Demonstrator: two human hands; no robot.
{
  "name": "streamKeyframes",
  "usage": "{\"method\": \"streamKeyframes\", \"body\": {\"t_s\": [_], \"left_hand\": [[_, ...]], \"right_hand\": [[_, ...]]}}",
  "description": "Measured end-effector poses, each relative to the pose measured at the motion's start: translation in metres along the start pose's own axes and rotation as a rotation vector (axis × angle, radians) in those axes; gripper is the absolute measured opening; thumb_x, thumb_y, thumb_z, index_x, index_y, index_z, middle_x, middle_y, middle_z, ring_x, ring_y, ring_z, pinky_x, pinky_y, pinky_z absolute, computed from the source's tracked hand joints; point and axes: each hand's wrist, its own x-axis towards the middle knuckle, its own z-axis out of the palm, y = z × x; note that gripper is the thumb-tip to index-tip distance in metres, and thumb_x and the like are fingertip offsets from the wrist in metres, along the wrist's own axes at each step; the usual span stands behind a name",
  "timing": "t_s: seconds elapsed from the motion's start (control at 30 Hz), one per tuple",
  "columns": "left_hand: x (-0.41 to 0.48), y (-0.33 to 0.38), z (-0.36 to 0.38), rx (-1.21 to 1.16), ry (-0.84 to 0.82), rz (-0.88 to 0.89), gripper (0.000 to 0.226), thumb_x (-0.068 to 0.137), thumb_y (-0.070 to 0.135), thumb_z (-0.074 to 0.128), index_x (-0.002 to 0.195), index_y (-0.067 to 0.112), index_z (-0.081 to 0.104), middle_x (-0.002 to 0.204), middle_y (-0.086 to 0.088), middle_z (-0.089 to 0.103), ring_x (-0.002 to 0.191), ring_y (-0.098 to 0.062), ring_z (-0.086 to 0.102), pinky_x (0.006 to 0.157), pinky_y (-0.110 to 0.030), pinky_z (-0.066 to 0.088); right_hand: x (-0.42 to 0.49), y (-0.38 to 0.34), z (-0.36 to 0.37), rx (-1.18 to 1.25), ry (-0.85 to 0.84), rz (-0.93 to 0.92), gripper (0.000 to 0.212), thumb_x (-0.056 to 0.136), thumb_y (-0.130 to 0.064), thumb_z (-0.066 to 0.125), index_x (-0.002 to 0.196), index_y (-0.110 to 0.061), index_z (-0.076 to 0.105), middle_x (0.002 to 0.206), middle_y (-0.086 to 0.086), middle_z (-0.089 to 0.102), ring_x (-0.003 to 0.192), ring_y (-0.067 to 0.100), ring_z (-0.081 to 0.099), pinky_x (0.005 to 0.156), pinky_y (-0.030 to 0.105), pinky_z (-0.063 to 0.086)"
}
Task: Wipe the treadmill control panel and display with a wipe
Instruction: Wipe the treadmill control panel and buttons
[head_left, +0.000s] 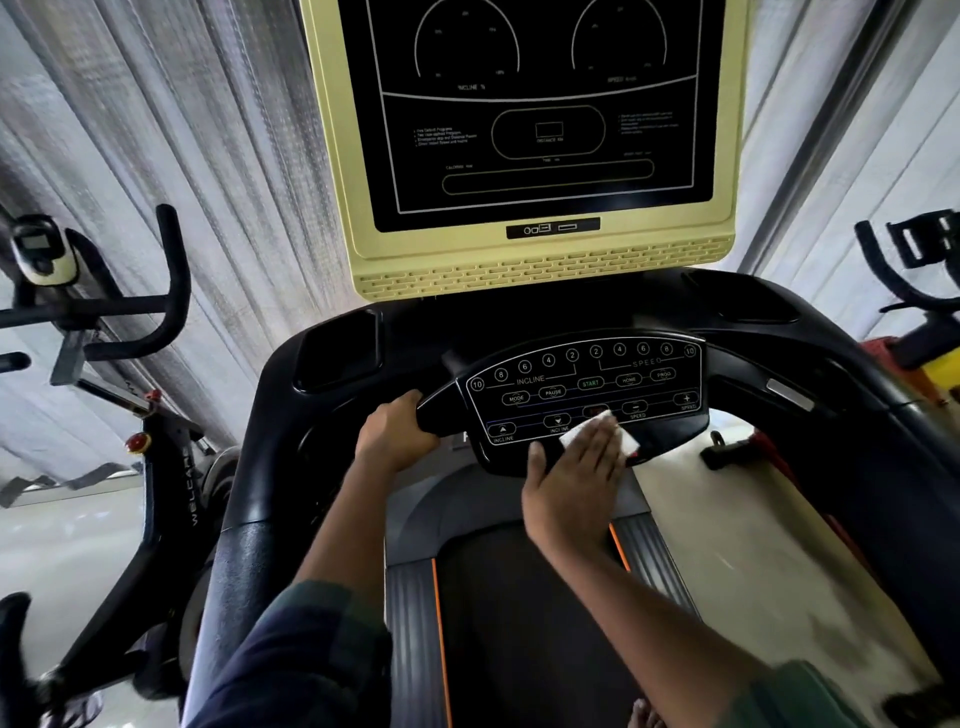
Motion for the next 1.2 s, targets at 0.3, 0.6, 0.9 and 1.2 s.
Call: {"method": "streamKeyframes", "body": {"t_s": [0.3,0.6,0.9,1.2], "left_hand": [[0.003,-0.003,0.007,0.023,0.05,-0.019,0.028,0.059,0.039,0.064,0.084,0.029,0.053,0.074,0.003,0.062,0.069,-0.024,0.061,0.059,-0.032,0.048],[0.003,-0.001,0.008,0.051,0.057,-0.019,0.031,0.062,0.035,0.067,0.091,0.03,0.056,0.076,0.002,0.062,0.071,-0.026,0.061,0.059,-0.032,0.047],[0.0,0.0,0.006,0.054,0.079,-0.023,0.027,0.064,0.037,0.067,0.086,0.035,0.052,0.071,0.008,0.058,0.064,-0.02,0.055,0.055,-0.028,0.039],[-0.001,0.001,0.006,0.051,0.073,-0.033,0.021,0.064,0.036,0.065,0.079,0.033,0.05,0.069,0.006,0.06,0.063,-0.018,0.058,0.052,-0.027,0.04]], "right_hand": [[0.077,0.073,-0.02,0.192,0.052,0.273,0.085,0.103,-0.052,0.031,0.156,0.009,0.003,0.165,0.028,0.002,0.155,0.037,0.002,0.127,0.047,0.006],[0.044,0.056,-0.001,0.197,0.13,0.143,0.085,0.101,-0.057,0.019,0.156,0.008,0.011,0.165,0.026,0.009,0.155,0.035,0.007,0.126,0.043,0.009],[0.102,0.077,-0.017,0.903,0.213,0.498,0.076,0.105,-0.037,0.046,0.159,-0.001,0.006,0.167,0.019,0.009,0.154,0.03,0.016,0.122,0.037,0.021],[0.097,0.06,-0.018,1.364,0.325,0.661,0.069,0.104,-0.03,0.049,0.16,-0.014,0.012,0.167,0.006,0.018,0.153,0.02,0.024,0.125,0.036,0.021]]}}
